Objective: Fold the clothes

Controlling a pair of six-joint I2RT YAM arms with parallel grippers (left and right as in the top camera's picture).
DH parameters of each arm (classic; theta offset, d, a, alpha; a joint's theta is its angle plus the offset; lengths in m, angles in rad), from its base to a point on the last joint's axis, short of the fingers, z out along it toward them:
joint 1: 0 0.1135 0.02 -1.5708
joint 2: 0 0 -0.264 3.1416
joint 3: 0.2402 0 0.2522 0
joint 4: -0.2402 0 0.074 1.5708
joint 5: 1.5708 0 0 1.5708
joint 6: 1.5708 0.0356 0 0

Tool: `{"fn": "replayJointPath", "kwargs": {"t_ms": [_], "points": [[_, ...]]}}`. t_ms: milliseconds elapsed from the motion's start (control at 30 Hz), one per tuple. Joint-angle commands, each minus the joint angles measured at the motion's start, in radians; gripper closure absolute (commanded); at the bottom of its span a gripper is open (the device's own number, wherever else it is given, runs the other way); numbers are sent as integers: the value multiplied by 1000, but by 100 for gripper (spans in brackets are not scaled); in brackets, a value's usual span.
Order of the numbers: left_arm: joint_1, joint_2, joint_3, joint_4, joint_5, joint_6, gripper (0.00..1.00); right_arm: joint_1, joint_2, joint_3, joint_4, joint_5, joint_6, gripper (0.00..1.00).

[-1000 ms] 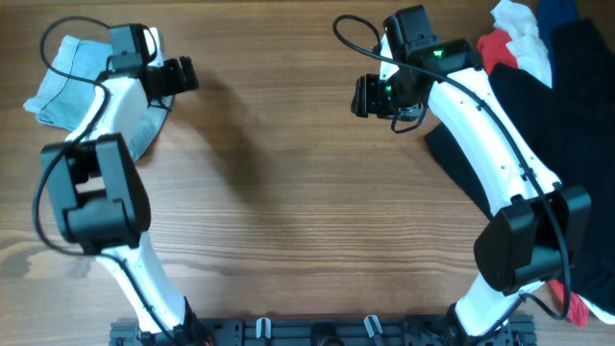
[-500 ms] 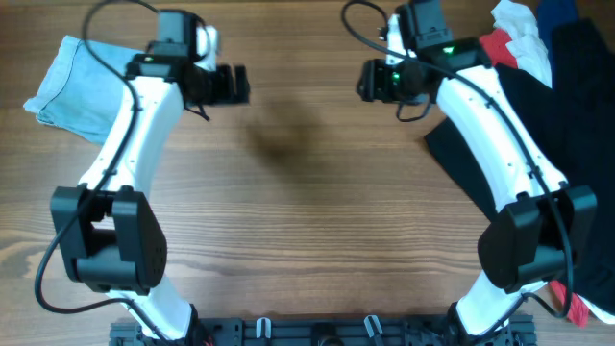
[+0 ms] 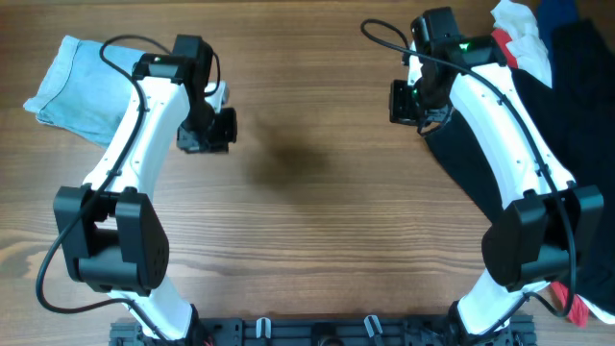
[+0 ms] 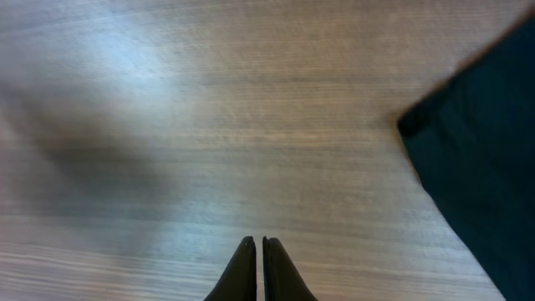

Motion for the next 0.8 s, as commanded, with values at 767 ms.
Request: {"fn": "replayJointPath", "kwargs": {"t_ms": [767], "points": [[-185, -910, -360, 235, -131, -95, 96, 6, -1054, -609, 307, 118, 77, 96]]}}
